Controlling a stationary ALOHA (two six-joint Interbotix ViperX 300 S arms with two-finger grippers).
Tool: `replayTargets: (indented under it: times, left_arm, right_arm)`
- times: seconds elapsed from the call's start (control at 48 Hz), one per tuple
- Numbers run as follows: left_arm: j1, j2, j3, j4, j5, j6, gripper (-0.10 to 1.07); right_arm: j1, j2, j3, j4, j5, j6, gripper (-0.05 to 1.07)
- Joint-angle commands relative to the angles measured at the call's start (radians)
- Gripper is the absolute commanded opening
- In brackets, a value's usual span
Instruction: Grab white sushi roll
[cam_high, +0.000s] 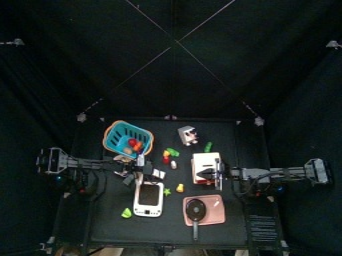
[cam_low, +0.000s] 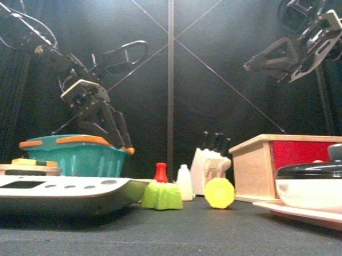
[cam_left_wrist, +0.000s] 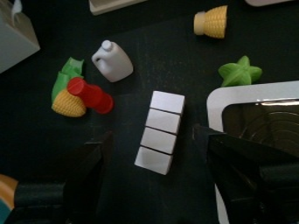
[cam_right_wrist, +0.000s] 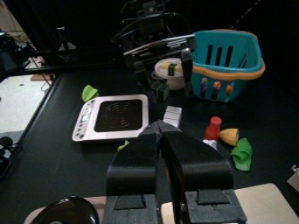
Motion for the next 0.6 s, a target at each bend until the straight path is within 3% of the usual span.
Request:
replayTargets:
  times: [0.0,0.583]
  left_arm:
    - [0.006,0.034,-0.041,0.002,-0.003,0.0,1.02]
    - [0.017,0.164,-0.077,-0.028,0.008,0.0,1.02]
  right_arm:
    - [-0.003,-0.002,-0.008,0.002,-0.005,0.002,0.02]
    - [0.0,0.015,0.008,0.028,-0.003,0.002,0.02]
